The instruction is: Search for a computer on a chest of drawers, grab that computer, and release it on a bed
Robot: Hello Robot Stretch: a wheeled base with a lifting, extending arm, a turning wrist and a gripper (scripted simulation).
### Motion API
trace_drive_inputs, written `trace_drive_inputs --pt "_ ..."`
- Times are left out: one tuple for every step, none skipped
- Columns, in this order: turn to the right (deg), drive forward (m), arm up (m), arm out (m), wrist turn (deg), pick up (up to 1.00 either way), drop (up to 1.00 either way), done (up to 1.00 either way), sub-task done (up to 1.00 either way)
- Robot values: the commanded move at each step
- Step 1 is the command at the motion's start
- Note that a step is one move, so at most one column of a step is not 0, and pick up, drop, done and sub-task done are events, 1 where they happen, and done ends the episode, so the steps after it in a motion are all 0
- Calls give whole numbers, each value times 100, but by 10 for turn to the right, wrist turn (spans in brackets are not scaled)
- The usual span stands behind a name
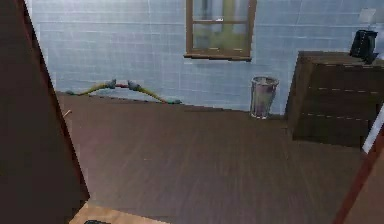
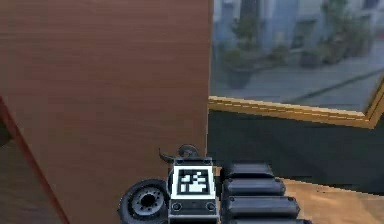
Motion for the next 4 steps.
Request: trace_drive_inputs --pt "0 100 0 0 0 0 0 0 0" --pt "-60 0 0 0 0 0 0 0 0" --pt "0 35 0 0 0 0 0 0 0" --pt "-450 0 0 0 0 0 0 0 0"
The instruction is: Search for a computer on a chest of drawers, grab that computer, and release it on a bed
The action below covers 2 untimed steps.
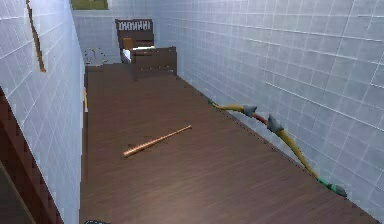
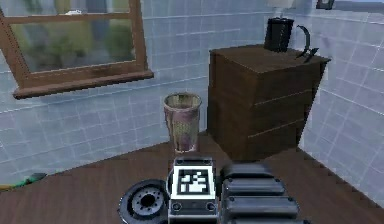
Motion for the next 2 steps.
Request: trace_drive_inputs --pt "-120 0 0 0 0 0 0 0 0" --pt "-30 0 0 0 0 0 0 0 0"
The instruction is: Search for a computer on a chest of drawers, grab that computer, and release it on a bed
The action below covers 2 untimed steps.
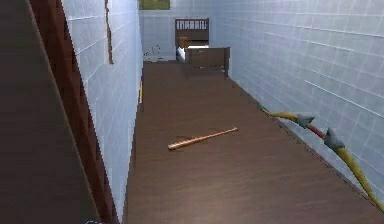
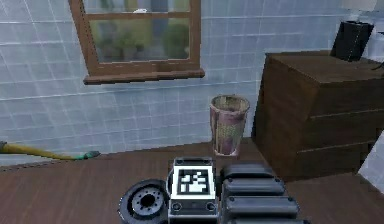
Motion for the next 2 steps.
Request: trace_drive_inputs --pt "0 30 0 0 0 0 0 0 0" --pt "270 0 0 0 0 0 0 0 0"
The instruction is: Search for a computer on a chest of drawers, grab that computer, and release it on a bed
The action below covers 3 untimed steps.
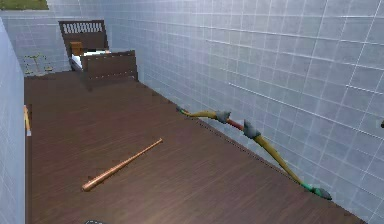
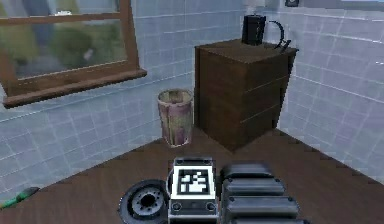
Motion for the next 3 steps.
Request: trace_drive_inputs --pt "30 0 0 0 0 0 0 0 0" --pt "0 25 0 0 0 0 0 0 0" --pt "0 100 0 0 0 0 0 0 0"
